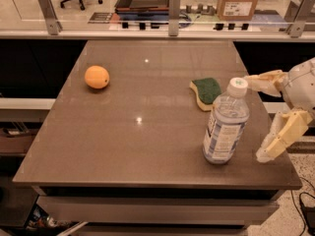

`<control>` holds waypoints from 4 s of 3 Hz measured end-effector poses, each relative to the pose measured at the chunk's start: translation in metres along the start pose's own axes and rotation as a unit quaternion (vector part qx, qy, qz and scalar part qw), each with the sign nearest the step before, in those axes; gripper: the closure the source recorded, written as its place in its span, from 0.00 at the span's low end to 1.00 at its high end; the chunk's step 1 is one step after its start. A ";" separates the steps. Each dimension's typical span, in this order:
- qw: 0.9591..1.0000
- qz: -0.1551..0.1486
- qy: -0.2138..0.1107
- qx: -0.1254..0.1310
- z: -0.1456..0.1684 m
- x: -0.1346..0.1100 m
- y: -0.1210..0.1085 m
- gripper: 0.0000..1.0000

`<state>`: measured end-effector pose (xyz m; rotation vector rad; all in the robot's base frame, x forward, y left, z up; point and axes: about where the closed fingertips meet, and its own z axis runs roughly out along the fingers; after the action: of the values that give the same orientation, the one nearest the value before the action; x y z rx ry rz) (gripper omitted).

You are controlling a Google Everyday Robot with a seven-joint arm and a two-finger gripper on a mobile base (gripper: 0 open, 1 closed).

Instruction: Move blue plastic bottle near orange

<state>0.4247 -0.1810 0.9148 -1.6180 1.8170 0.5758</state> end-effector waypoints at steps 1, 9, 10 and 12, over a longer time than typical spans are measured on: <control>0.996 -0.008 -0.087 -0.018 0.012 -0.005 0.005 0.00; 0.974 -0.022 -0.224 -0.026 0.027 -0.017 0.016 1.00; 0.974 -0.011 -0.225 -0.013 0.020 -0.035 -0.010 1.00; 0.973 0.021 -0.222 0.065 0.006 -0.101 -0.097 1.00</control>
Offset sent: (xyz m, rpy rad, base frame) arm -0.0175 0.0144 -0.0113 0.5166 -0.0749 0.0915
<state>0.5263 -0.1196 0.9904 -1.2459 1.5216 0.7520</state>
